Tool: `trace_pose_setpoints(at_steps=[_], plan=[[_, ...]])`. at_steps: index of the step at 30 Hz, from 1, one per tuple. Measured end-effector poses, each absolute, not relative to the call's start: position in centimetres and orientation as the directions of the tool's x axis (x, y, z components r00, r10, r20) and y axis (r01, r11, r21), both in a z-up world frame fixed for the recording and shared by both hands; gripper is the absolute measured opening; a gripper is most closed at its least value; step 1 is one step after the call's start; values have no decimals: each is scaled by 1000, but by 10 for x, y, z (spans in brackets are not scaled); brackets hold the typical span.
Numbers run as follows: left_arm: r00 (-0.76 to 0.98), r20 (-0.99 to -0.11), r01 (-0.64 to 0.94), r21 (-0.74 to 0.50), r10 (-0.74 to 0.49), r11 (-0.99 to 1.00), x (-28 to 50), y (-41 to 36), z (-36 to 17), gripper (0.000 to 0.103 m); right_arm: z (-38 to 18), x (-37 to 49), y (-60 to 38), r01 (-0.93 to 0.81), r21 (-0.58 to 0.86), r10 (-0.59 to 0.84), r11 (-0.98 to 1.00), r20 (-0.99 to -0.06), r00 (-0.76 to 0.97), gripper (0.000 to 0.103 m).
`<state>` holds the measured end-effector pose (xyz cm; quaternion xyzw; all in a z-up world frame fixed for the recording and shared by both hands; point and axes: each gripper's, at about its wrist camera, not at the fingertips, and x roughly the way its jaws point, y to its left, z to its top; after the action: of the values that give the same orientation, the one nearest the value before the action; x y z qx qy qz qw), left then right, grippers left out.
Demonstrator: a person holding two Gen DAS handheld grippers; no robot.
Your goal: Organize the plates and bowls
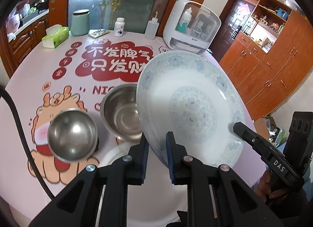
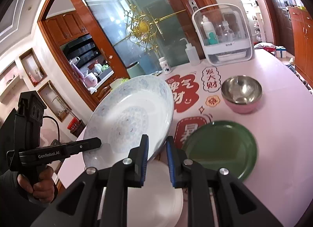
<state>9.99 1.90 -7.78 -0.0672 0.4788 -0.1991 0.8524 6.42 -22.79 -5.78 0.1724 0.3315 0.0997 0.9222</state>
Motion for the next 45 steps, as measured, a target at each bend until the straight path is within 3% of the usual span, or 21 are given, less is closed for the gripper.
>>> trace_pose_setpoints(at_steps=[22,45], plan=[[337,-871,215,-298,-357,930,29,46,-134,16,-105,19,-198,-71,403,354,912,-688,633,17],[208,-929,170,-275,-308,946,25,52,-191,17,-158,24,-185,-17,397,358,918,-807,470,17]])
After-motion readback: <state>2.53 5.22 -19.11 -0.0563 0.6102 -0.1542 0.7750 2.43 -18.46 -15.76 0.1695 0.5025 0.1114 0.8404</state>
